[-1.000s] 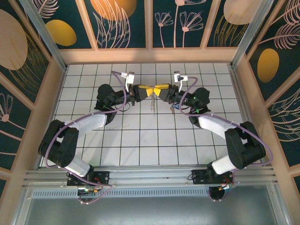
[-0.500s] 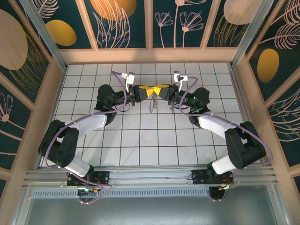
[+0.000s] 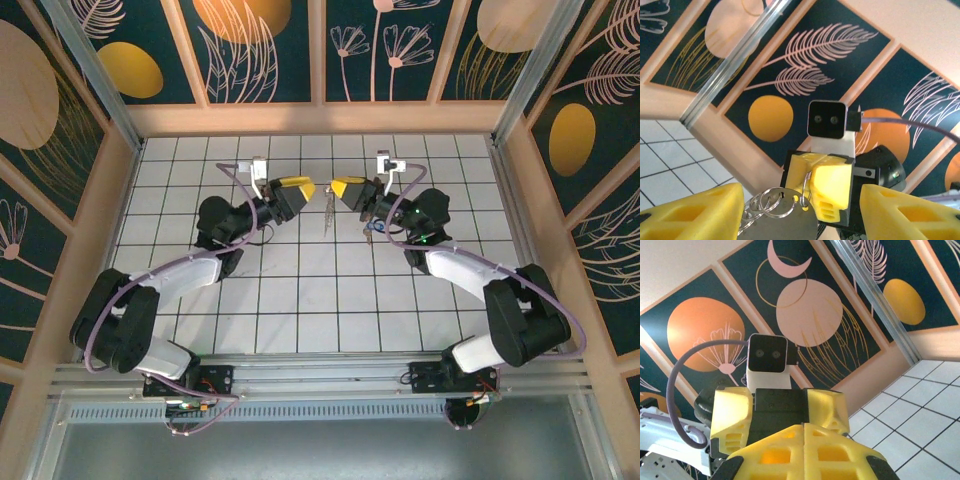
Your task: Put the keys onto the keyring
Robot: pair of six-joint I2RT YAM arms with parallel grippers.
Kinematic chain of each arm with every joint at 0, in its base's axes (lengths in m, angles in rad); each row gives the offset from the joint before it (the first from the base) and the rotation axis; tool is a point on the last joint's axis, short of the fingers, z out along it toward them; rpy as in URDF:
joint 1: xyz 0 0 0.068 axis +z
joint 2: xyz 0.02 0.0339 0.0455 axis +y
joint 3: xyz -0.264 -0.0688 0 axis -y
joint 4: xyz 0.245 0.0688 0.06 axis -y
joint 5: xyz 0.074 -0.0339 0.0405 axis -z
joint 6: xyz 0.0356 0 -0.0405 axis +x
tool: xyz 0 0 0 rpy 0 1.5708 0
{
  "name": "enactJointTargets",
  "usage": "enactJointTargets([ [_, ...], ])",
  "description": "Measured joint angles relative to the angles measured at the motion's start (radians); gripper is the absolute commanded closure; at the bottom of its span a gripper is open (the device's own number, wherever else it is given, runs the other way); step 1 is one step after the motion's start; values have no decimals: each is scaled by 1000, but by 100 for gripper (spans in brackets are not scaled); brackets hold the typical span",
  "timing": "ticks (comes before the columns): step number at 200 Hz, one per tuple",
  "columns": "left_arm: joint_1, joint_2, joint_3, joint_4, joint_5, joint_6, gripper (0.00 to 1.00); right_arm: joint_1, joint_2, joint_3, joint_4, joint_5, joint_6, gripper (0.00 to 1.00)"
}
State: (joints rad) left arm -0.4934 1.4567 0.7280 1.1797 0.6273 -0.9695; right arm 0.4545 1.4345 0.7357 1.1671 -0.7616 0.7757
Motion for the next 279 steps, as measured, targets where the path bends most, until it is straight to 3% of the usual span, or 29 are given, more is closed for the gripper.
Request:
enactJointTargets([
  [66,-3,-17,-18,51,-68,-71,42,1,6,-14,99,81,69,100],
  [224,-14,17,-23,97,-94,-139,49,52,118,-7,226,189,185,100],
  [279,-15,27,-23,104,-95,-155,60,60,151,-1,250,209,210,100],
])
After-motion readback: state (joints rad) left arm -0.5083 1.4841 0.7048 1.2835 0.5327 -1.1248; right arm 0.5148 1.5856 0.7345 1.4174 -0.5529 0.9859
